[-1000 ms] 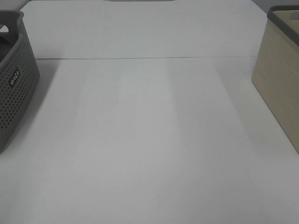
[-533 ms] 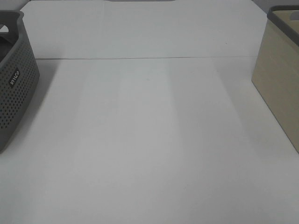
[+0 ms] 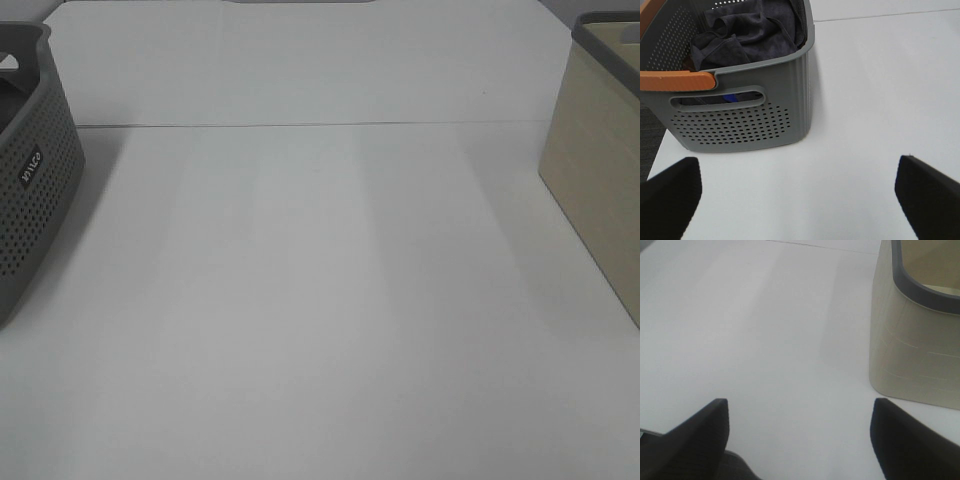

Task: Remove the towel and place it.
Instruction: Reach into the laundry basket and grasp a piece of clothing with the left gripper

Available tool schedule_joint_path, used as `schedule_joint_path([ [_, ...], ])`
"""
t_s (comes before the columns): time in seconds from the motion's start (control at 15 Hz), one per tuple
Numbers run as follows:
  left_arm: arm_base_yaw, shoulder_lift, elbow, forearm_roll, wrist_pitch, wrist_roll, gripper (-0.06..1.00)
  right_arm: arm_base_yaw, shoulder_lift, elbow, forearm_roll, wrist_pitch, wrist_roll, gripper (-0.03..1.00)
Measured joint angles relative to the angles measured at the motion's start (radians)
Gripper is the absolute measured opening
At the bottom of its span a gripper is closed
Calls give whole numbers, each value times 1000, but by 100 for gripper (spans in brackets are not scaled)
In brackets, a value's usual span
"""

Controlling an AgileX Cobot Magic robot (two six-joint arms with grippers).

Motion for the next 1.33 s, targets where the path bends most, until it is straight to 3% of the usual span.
schedule_joint_path([
  [0.6,0,0,0,0,0,5,99,0,0,0,0,0,0,76],
  [0.8,0,78,-64,30,73,93,99,0,0,0,0,0,0,76],
  [0.93,0,249,-155,70,117,191,99,0,0,0,0,0,0,76],
  [1.2,0,718,-423,121,118,601,99,0,0,0,0,0,0,76],
  [1.33,0,867,-526,161,118,676,99,0,0,0,0,0,0,76],
])
